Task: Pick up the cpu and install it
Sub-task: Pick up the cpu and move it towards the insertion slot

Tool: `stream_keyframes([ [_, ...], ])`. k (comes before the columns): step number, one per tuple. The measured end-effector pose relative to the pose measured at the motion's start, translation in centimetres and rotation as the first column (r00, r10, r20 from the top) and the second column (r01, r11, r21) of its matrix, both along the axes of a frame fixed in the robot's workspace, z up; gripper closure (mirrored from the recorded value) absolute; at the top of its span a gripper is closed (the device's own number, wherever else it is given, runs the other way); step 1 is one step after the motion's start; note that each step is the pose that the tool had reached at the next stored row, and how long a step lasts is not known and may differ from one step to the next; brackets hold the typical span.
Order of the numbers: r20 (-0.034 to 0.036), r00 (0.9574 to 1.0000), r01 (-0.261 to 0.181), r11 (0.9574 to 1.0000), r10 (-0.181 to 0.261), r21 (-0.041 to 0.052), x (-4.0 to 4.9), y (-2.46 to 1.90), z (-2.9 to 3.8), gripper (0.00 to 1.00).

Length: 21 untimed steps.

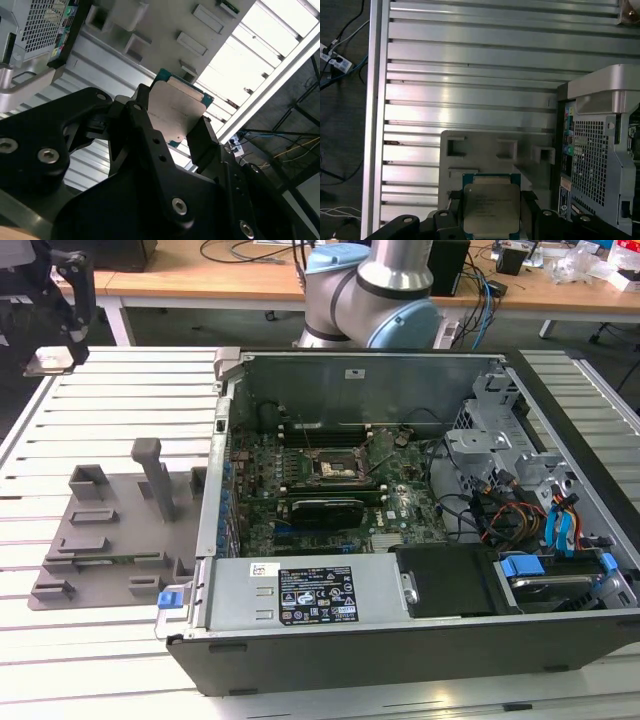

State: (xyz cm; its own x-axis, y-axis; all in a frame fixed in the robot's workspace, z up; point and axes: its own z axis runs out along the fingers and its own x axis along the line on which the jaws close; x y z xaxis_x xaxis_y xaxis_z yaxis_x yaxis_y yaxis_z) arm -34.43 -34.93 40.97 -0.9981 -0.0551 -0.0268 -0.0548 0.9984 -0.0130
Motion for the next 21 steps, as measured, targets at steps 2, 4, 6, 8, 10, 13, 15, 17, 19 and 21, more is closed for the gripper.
stream_keyframes([
  [2,0.0001,1.0000,0.000,1.0000,0.000,0.0001,0.68,0.00,-0.01,0.45],
  [4,0.0001,1.0000,0.000,1.0000,0.000,0.0001,1.63,0.00,0.00,0.45],
  [6,0.0000,1.0000,0.000,1.0000,0.000,0.0000,2.31,0.00,0.00,0.45],
  [8,0.0002,1.0000,0.000,1.0000,0.000,0.0001,2.83,0.00,-0.01,0.45],
  [10,0.0001,1.0000,0.000,1.0000,0.000,0.0001,3.46,0.00,0.00,0.45],
  [13,0.0001,1.0000,0.000,1.0000,0.000,0.0001,4.53,0.00,0.00,0.45],
  [15,0.0001,1.0000,0.000,1.0000,0.000,0.0001,4.91,0.01,0.00,0.45],
  [17,0.0001,1.0000,0.000,1.0000,0.000,0.0001,5.44,0.01,-0.01,0.45],
  [19,0.0001,1.0000,0.000,1.0000,0.000,0.0000,5.85,0.00,0.00,0.45],
  [21,0.0001,1.0000,0.000,1.0000,0.000,0.0000,6.47,0.00,0.00,0.45],
])
